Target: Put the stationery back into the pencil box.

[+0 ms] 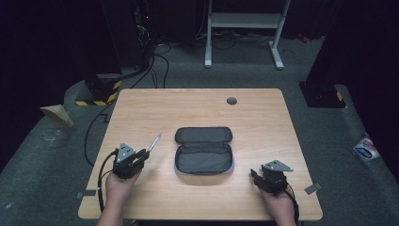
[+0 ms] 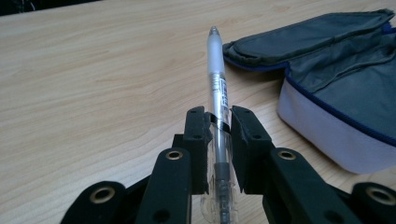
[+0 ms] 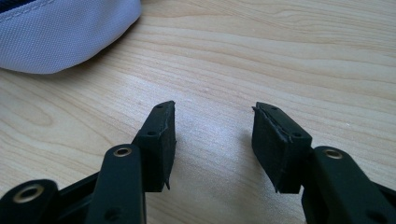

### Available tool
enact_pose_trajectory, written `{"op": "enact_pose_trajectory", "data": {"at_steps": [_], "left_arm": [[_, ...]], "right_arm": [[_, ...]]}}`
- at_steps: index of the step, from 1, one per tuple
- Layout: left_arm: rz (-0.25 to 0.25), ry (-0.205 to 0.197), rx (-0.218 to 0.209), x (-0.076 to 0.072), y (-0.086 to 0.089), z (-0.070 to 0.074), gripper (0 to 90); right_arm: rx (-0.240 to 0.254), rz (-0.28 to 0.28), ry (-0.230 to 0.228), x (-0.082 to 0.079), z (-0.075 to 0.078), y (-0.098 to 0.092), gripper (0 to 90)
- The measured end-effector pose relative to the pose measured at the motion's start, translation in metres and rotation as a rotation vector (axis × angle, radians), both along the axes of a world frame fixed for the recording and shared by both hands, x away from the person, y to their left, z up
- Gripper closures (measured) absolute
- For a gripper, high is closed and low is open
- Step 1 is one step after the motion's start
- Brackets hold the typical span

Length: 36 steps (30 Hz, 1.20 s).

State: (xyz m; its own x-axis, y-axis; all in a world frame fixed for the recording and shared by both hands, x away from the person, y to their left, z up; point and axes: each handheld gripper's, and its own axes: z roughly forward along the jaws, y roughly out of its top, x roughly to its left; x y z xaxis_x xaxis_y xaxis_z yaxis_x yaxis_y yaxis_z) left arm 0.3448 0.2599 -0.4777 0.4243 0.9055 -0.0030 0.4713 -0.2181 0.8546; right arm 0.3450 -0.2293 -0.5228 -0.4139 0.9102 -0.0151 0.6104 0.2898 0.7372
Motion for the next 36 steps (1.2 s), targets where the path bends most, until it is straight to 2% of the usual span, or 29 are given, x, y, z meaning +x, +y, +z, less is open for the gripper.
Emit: {"op": "enact_pose_trajectory", "data": {"at_steps": [2,9,15,17,20,24,31,36], "left_arm": [[-0.011,-0.007,0.000,-0.001,-0.003,0.003,76.7],[-0.061,-0.020,0.044,0.004,-0.021,0.007,76.8],[-0.095,-0.027,0.035,0.003,-0.034,0.010,76.8],[-0.113,-0.031,0.018,0.001,-0.041,0.014,76.8],[-0.143,-0.045,0.033,-0.003,-0.052,0.020,76.8],[-0.177,-0.062,0.018,-0.007,-0.066,0.030,76.7],[-0.219,-0.078,0.029,0.000,-0.079,0.050,76.7],[-0.254,-0.079,0.018,0.002,-0.088,0.055,76.8]], "right_arm": [[0.000,0.000,0.000,0.000,0.000,0.000,49.2],[0.000,0.003,0.000,0.000,0.000,0.000,48.5],[0.000,0.020,0.001,0.000,0.000,-0.002,48.2],[0.003,0.016,0.004,-0.001,0.000,-0.002,48.1],[-0.001,0.014,-0.001,0.000,0.000,-0.002,47.9],[-0.002,0.013,-0.001,0.000,0.000,-0.002,47.9],[-0.001,0.009,0.001,0.003,0.000,0.000,46.8],[0.001,0.007,0.004,0.003,0.000,0.000,46.7]]}}
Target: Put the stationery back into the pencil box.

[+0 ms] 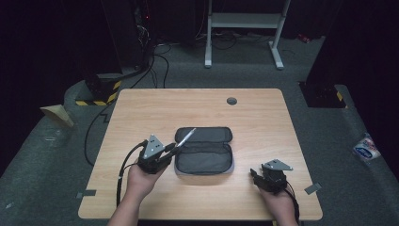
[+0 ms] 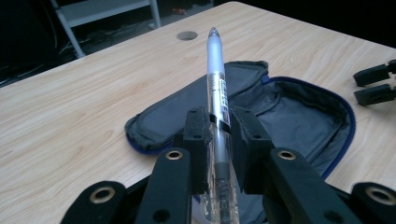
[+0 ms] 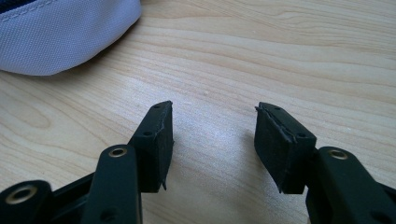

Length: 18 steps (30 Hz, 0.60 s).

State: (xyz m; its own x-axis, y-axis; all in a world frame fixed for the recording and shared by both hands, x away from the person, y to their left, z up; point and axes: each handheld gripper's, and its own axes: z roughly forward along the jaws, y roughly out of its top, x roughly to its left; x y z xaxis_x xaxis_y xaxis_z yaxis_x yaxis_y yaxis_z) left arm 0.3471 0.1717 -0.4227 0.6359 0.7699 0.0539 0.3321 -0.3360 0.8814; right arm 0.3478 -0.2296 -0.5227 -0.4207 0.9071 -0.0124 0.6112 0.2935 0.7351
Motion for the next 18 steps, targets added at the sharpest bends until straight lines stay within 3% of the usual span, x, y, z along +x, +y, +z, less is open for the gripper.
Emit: {"op": "enact_pose_trajectory", "data": {"at_steps": [5,10,14,18], "left_arm": [[-0.056,0.005,0.011,0.006,-0.014,-0.009,76.8],[-0.089,0.040,0.024,0.014,-0.028,-0.021,76.7],[-0.121,0.040,0.053,0.017,-0.036,-0.024,76.8],[-0.161,0.058,0.047,0.021,-0.042,-0.026,76.8]], "right_arm": [[0.001,0.001,0.002,0.000,0.000,0.000,46.4],[0.000,-0.002,0.001,-0.001,0.000,0.001,46.5],[-0.002,0.000,-0.001,-0.001,0.000,0.001,46.3],[-0.001,0.001,0.000,-0.001,0.000,0.001,46.1]]}}
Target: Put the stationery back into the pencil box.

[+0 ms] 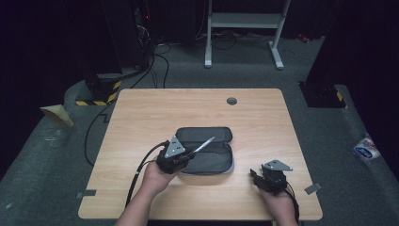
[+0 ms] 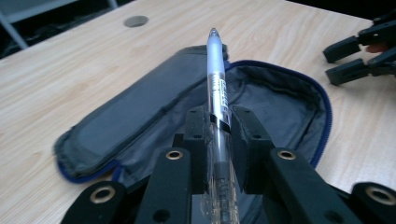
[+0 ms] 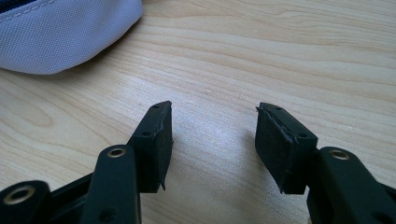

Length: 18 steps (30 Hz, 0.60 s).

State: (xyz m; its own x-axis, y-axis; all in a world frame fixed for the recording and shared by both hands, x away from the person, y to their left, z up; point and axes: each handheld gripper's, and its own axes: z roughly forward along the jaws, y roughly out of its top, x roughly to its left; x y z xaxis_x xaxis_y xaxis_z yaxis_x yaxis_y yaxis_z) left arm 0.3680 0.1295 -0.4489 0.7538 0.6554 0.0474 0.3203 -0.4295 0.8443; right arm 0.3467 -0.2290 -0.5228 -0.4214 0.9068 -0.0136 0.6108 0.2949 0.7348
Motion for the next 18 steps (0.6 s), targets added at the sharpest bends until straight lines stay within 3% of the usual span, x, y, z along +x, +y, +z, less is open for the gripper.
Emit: {"op": "enact_pose_trajectory", "data": {"at_steps": [10,18], "left_arm": [[-0.044,0.037,0.002,0.005,-0.012,-0.006,76.7],[-0.071,0.073,0.030,0.012,-0.023,-0.014,76.7]], "right_arm": [[-0.001,0.000,0.000,0.000,0.000,0.000,46.1],[-0.001,0.002,-0.002,0.000,0.000,0.000,46.1]]}}
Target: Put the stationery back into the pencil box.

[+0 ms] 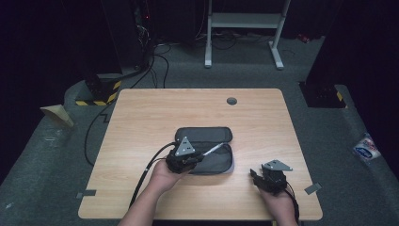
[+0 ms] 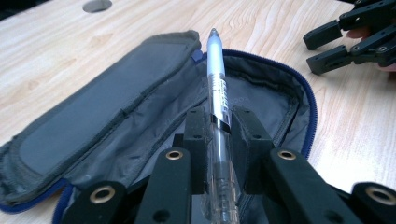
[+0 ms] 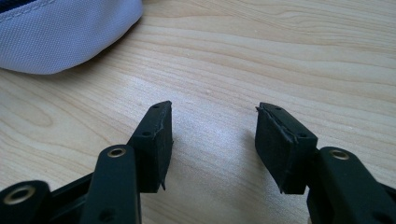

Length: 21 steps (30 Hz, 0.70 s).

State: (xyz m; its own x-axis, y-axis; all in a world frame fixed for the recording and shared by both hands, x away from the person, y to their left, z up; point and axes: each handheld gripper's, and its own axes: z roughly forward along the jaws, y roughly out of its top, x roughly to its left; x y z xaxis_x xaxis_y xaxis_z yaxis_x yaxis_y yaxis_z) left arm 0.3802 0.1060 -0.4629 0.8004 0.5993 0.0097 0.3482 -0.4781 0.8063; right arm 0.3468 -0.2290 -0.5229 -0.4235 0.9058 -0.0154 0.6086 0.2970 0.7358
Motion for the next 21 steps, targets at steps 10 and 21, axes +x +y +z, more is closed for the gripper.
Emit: {"op": "enact_pose_trajectory", "data": {"at_steps": [10,21], "left_arm": [[-0.045,0.055,0.061,0.009,-0.011,-0.014,76.7],[-0.022,0.025,0.126,0.012,-0.018,-0.014,68.5]], "right_arm": [[0.000,0.000,0.000,0.000,0.000,0.000,46.2],[0.000,0.001,0.000,0.000,0.000,0.000,46.1]]}}
